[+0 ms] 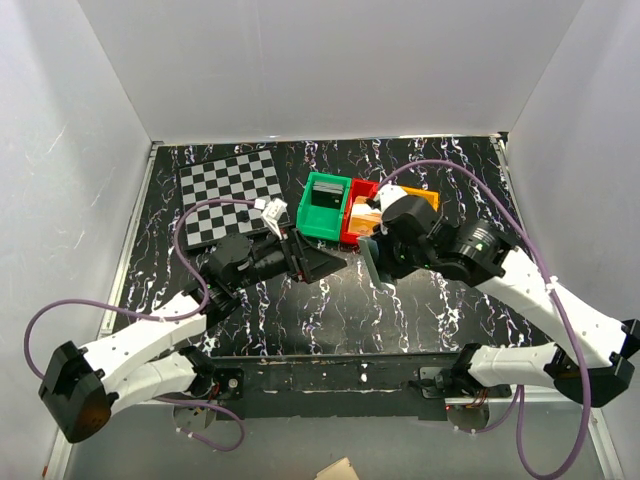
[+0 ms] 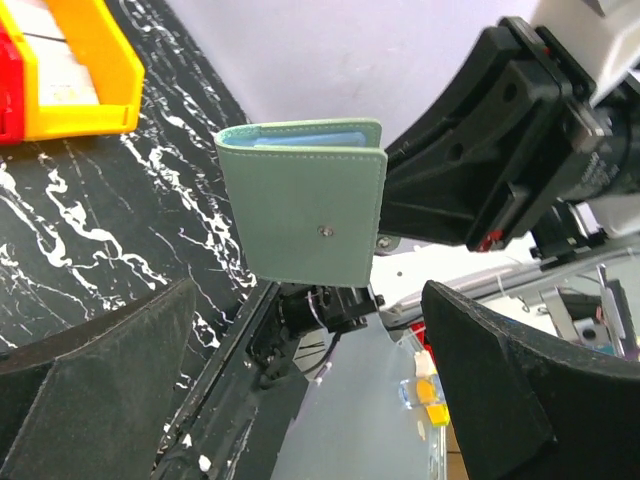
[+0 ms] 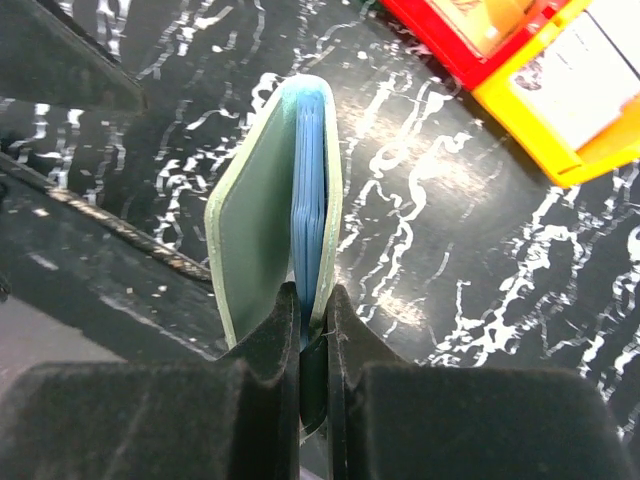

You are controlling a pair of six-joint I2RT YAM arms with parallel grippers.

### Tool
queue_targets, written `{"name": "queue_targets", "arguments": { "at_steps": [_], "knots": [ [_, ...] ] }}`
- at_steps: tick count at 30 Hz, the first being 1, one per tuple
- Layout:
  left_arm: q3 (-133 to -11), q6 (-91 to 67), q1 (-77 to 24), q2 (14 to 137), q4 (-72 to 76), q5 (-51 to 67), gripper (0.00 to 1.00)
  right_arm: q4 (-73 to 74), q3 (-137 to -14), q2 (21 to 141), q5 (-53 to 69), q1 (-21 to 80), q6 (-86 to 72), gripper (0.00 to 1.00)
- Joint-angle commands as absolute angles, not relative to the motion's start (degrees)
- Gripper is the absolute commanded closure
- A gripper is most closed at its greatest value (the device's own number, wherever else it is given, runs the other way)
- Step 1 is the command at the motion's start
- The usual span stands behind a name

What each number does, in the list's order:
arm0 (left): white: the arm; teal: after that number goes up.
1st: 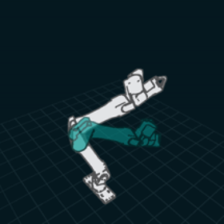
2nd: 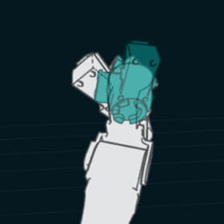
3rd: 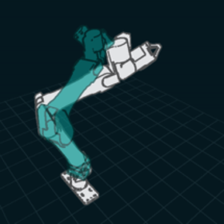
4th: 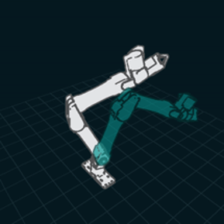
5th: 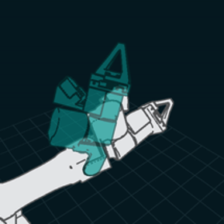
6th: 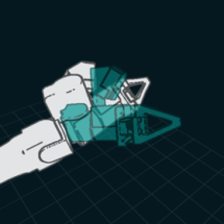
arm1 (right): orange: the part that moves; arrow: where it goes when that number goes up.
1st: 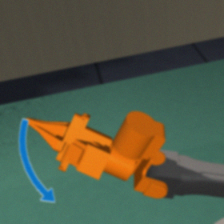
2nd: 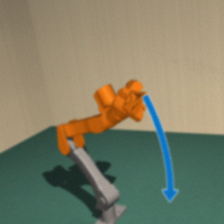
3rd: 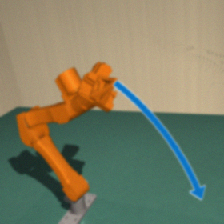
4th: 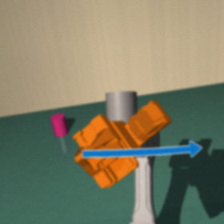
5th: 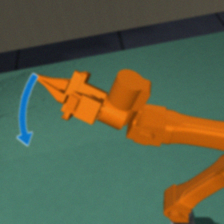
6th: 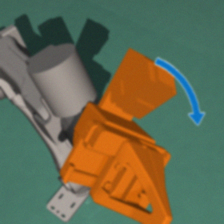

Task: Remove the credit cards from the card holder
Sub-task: Open the card holder.

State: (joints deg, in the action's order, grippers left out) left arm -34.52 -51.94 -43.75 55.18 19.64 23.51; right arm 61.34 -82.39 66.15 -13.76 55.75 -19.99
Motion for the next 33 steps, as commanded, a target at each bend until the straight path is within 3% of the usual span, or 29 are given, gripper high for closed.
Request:
{"name": "queue_targets", "arguments": {
  "at_steps": [1, 9, 29, 33],
  "knots": [
    [-39.4, -51.9, -46.5, 58.2, 14.2, 15.3, 0.02, 64.0, -85.6, 67.5, -23.6, 57.3, -19.8, 0.99],
    [-37.9, -53.6, -52.3, 59.5, 15.4, 4.9, 0.02, 62.6, -85.7, 69.4, -23.8, 58.1, -20.6, 0.99],
    [-44.4, -54.1, -54.9, 67.3, 10.7, 3.7, 0.02, 62.8, -86.6, 70.4, -24.5, 58.2, -22.8, 0.99],
    [-44.6, -54.4, -54.9, 67.9, 10.0, 2.5, 0.09, 63.0, -86.2, 69.4, -23.5, 58.3, -23.0, 0.99]
  ]
}}
